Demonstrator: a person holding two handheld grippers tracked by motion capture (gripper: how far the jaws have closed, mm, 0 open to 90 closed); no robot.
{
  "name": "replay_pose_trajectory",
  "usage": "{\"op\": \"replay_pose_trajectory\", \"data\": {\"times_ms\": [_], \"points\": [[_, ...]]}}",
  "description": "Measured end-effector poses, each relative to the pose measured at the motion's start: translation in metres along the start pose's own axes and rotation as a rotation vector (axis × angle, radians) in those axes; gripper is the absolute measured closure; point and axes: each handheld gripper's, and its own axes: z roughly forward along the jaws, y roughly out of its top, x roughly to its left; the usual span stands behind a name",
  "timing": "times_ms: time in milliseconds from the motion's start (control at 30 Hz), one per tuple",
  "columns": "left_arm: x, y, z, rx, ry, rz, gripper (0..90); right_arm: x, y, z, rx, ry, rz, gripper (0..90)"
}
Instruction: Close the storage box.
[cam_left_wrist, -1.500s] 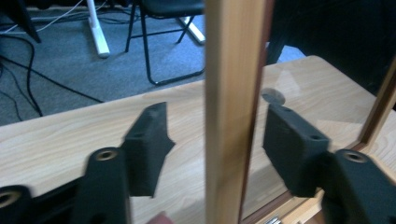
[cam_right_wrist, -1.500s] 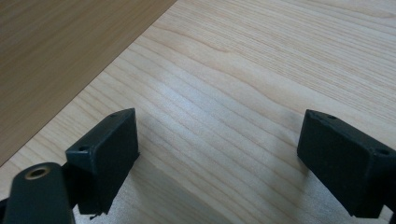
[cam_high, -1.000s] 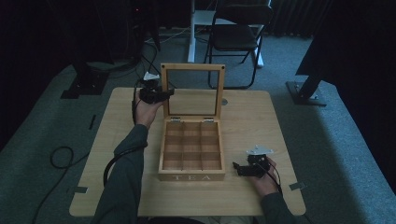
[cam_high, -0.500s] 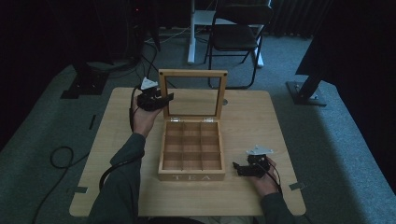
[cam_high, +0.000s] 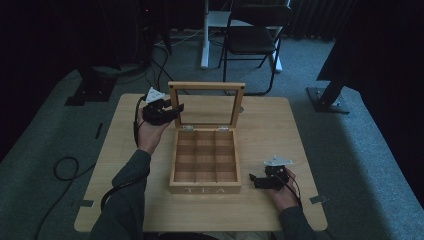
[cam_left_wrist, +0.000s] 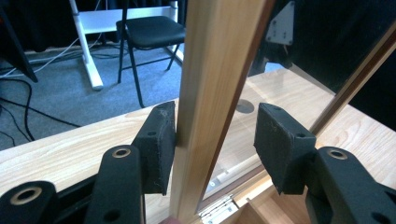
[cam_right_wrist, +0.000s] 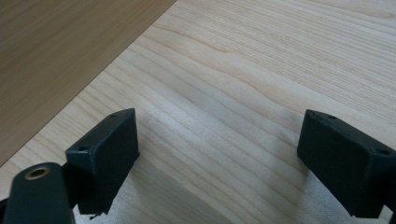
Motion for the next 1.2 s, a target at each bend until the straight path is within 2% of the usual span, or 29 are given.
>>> {"op": "replay_pose_trajectory", "data": {"times_ms": [133, 267, 433, 567, 700, 933, 1200], "points": [[-0.005, 0.003, -0.008, -0.003, -0.025, -0.002, 48.8, 0.000, 0.000, 0.000, 0.000, 0.000, 0.000, 12.1], [-0.009, 0.005, -0.015, 0.010, -0.027, 0.007, 48.0, 0.000, 0.000, 0.000, 0.000, 0.000, 0.000, 12.1], [-0.012, 0.009, -0.034, -0.066, -0.046, -0.024, 48.3, 0.000, 0.000, 0.000, 0.000, 0.000, 0.000, 12.1], [-0.014, 0.014, -0.046, -0.093, -0.022, -0.040, 49.4, 0.000, 0.000, 0.000, -0.001, 0.000, -0.001, 12.1], [-0.015, 0.017, -0.051, -0.081, -0.016, -0.053, 52.9, 0.000, 0.000, 0.000, -0.001, 0.000, -0.001, 12.1], [-0.029, 0.017, -0.058, -0.054, 0.036, -0.029, 57.4, 0.000, 0.000, 0.000, -0.001, 0.000, 0.000, 12.1], [-0.033, 0.011, -0.064, -0.047, 0.027, -0.074, 55.8, 0.000, 0.000, 0.000, -0.001, -0.001, 0.000, 12.1]]}}
